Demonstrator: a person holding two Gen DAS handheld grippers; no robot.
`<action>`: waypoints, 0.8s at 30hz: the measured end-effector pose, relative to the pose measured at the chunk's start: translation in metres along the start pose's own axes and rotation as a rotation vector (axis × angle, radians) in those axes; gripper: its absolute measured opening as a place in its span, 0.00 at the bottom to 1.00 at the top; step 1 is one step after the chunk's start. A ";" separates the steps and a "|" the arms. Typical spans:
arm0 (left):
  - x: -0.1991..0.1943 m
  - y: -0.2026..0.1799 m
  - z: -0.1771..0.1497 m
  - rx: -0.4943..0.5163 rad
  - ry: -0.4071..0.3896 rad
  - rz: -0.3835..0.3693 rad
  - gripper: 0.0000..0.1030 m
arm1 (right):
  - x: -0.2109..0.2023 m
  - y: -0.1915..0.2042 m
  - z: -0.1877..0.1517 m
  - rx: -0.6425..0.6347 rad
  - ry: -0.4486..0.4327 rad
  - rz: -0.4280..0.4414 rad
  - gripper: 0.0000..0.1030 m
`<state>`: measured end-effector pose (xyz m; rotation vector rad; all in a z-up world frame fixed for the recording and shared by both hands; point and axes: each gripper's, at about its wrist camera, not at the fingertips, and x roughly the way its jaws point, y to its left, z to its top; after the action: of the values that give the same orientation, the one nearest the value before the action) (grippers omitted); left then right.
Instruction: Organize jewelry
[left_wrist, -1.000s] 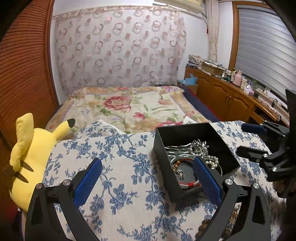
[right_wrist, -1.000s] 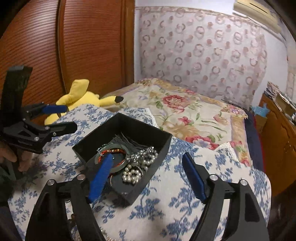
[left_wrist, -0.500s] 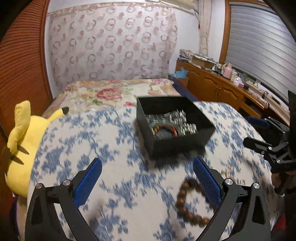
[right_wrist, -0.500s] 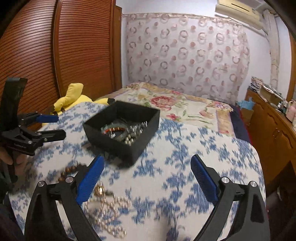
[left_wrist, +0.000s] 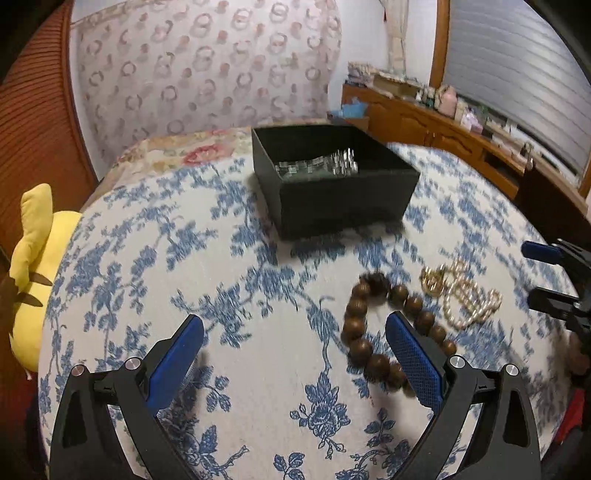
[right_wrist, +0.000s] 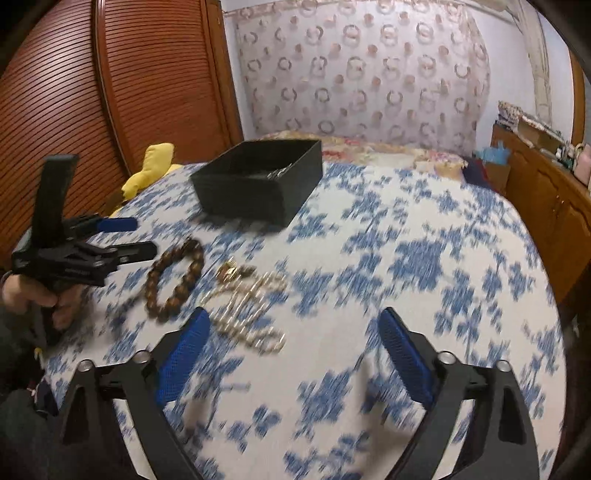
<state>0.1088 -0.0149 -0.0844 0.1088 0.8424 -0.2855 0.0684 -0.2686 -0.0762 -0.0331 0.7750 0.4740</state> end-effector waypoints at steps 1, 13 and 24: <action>0.004 -0.001 -0.001 0.009 0.013 0.006 0.92 | -0.001 0.003 -0.003 -0.003 0.005 0.005 0.77; 0.019 -0.008 0.000 0.055 0.076 0.006 0.93 | 0.014 0.028 -0.002 -0.145 0.094 0.018 0.38; 0.019 -0.008 0.000 0.055 0.075 0.005 0.93 | 0.043 0.044 0.013 -0.291 0.183 0.032 0.37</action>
<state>0.1188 -0.0270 -0.0986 0.1734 0.9093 -0.3017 0.0848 -0.2097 -0.0894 -0.3391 0.8815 0.6172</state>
